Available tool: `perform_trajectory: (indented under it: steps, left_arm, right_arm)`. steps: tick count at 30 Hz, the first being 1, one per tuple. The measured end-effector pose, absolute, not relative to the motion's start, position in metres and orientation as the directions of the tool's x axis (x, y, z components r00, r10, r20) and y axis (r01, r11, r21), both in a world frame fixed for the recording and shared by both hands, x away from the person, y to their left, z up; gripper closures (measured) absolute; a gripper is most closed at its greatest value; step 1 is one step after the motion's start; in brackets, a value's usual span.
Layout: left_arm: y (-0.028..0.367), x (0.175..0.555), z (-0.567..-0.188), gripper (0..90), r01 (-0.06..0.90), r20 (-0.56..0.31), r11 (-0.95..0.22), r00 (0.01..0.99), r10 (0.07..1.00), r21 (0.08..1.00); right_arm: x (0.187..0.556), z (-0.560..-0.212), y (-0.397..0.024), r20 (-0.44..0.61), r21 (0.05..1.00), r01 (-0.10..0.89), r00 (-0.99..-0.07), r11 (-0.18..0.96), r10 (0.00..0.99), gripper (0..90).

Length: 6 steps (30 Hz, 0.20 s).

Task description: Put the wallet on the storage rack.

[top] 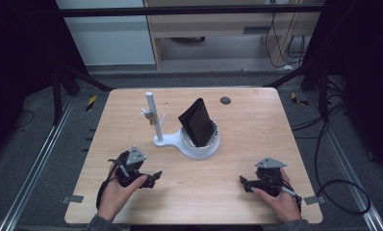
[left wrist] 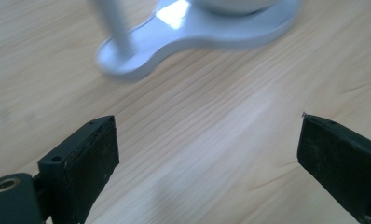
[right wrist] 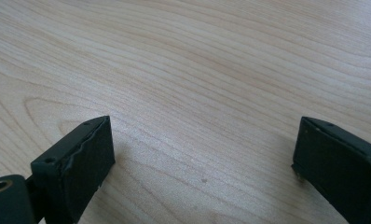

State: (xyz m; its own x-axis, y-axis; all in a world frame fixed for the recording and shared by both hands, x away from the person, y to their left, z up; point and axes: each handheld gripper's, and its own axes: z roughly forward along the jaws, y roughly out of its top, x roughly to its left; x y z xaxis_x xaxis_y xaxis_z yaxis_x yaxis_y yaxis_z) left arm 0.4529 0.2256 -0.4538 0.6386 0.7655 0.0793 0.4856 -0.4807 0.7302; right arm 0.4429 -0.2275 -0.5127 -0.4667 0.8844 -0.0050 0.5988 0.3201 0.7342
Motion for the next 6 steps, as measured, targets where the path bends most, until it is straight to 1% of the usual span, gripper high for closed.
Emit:
perform_trajectory:
  steps: [1, 3, 6]
  left_arm:
    - [0.236, 0.455, -0.461, 5.8, 0.499, 0.087, -0.476, 0.618, 0.781, 0.724]
    - [0.256, 0.459, -0.476, 5.8, 0.541, 0.073, -0.442, 0.572, 0.817, 0.715]
    - [0.279, 0.466, -0.491, 6.8, 0.600, 0.029, -0.388, 0.519, 0.854, 0.700]
  right_arm:
    - [0.443, -0.513, -0.228, -0.005, 0.734, 0.599, -0.466, 0.320, 0.885, 5.3]
    - [0.442, -0.513, -0.227, -0.005, 0.733, 0.601, -0.463, 0.318, 0.886, 5.3]
    - [0.443, -0.513, -0.227, -0.004, 0.734, 0.601, -0.463, 0.318, 0.886, 5.3]
